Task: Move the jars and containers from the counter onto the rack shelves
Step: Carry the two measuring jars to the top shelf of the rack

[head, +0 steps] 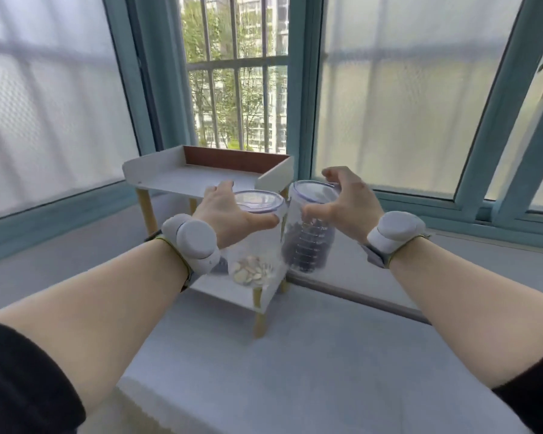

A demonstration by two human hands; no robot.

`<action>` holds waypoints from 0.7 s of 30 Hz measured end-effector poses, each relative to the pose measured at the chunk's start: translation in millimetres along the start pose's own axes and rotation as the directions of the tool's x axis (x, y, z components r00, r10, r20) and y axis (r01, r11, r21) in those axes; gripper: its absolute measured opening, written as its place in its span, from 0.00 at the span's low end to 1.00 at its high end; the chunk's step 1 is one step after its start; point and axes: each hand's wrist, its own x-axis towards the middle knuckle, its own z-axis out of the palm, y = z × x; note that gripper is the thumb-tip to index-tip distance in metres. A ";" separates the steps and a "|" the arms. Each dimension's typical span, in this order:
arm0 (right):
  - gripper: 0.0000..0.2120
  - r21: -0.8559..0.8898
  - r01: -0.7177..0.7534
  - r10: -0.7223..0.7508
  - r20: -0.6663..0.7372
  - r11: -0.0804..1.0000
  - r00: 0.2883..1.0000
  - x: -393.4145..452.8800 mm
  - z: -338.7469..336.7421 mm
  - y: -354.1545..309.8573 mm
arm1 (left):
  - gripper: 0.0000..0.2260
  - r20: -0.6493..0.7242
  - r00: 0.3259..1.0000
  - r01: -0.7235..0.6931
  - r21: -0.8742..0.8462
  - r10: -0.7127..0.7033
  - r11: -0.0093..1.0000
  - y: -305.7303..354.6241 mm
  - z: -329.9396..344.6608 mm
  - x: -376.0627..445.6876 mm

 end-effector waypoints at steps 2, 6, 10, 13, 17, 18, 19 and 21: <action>0.39 0.018 0.033 -0.033 -0.025 0.999 0.999 5.6 13.5 -27.1 | 0.53 -0.027 1.000 -0.004 0.022 0.004 1.000 -13.5 -32.1 3.2; 0.39 0.020 0.099 -0.098 -0.045 0.995 0.994 22.3 39.9 -69.7 | 0.50 -0.091 0.996 -0.006 0.102 0.015 0.995 -33.9 -82.0 17.9; 0.38 0.052 0.139 -0.137 -0.035 0.989 0.990 50.7 62.0 -101.7 | 0.51 -0.157 0.987 0.040 0.109 -0.023 0.993 -49.0 -120.4 43.0; 0.38 0.041 0.178 -0.176 -0.044 0.983 0.983 81.5 74.2 -117.5 | 0.50 -0.221 0.975 0.047 0.074 -0.030 0.996 -55.2 -140.4 72.5; 0.37 0.018 0.216 -0.215 -0.046 0.976 0.976 128.6 91.9 -121.4 | 0.48 -0.283 0.956 0.084 0.032 -0.072 0.996 -60.6 -147.2 116.8; 0.37 0.010 0.226 -0.225 -0.040 0.974 0.973 143.1 96.6 -120.4 | 0.48 -0.296 0.951 0.095 0.018 -0.085 0.995 -61.8 -145.8 128.9; 0.37 -0.003 0.230 -0.230 -0.037 0.973 0.973 148.2 99.1 -118.1 | 0.47 -0.296 0.950 0.104 0.013 -0.096 0.994 -62.0 -142.5 133.4; 0.38 -0.024 0.232 -0.232 -0.016 0.972 0.972 171.9 106.7 -113.0 | 0.46 -0.297 0.948 0.122 -0.001 -0.117 0.992 -65.1 -135.9 154.6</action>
